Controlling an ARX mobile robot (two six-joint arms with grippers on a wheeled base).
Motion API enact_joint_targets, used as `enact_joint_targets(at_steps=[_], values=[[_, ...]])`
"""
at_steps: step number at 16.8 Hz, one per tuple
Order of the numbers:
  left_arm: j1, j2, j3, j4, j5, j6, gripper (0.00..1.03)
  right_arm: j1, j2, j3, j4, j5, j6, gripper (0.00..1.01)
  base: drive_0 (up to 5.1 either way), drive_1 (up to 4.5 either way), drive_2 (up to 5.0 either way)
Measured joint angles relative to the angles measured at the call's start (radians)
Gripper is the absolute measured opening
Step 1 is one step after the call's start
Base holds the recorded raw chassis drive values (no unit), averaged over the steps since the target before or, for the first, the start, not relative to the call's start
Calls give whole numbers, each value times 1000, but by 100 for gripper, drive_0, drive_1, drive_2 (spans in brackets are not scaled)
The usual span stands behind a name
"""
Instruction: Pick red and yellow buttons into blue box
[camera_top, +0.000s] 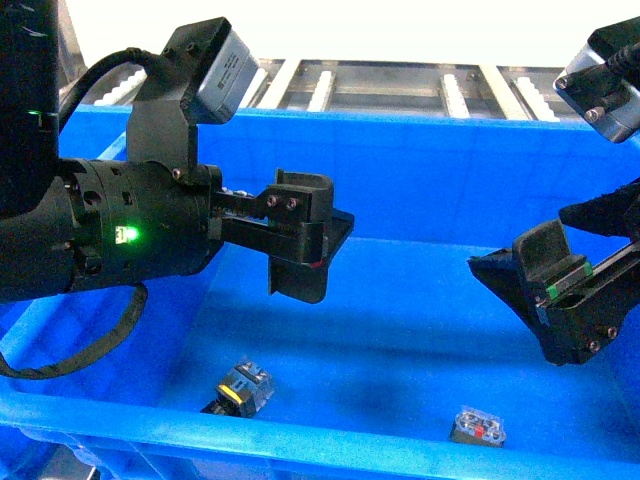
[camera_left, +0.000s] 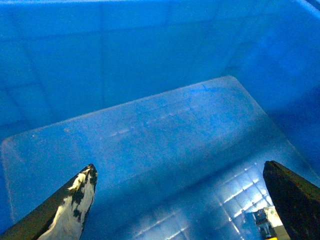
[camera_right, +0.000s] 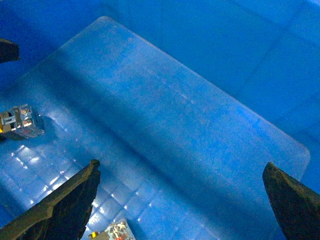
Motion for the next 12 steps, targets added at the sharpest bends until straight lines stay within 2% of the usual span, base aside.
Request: enact_joint_targets(at_steps=[7,8,9,10,11,12], values=[[-3,-3,0,-1,4,0,98,0,-2,1,-2,0,0,98,0,0,0],[-13,7,-15,93,-65,11,95,1,0,-1,23,10,5,98,0,0,0],[-24,19,-63,272,-256,28,86,24,33,-66,287,156,51,90,0,0,0],[-23,1,-138,395,-396,45,77,25,37,-140,470,283,111,81,0,0,0],[19,-61,-246,486,-538,51,65,0,9,-268,644,409,173,68,0,0,0],[79,-138,-307,510,-575,51,52,-43,-50,-341,755,439,209,55,0,0,0]])
